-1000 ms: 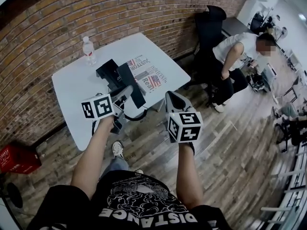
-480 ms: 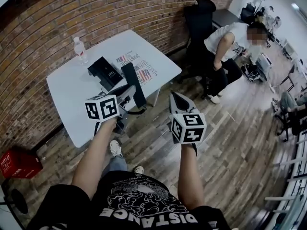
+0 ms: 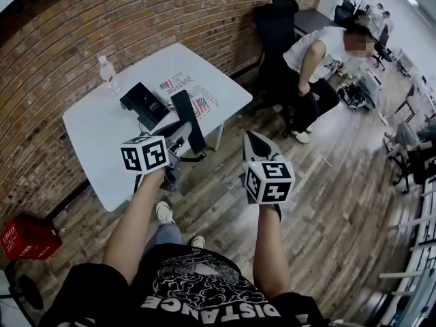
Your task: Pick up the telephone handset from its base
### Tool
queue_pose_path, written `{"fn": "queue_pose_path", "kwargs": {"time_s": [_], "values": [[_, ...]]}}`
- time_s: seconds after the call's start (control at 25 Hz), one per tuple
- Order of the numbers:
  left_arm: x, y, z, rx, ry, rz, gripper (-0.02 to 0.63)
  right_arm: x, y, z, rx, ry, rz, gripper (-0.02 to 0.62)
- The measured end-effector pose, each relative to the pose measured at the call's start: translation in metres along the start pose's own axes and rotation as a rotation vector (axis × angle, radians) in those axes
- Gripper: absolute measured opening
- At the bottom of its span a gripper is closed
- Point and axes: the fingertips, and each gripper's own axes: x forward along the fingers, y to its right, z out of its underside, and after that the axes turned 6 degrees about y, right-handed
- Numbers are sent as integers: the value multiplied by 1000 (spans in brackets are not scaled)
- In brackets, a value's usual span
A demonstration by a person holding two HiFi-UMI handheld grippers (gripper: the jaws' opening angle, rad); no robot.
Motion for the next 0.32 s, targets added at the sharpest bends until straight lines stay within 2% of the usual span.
{"fn": "queue_pose_path", "kwargs": {"time_s": [0.32], "values": [[0,-4,2,-9,-5,-3,71,2,-3,3,-3,-8,-5,-2]]}}
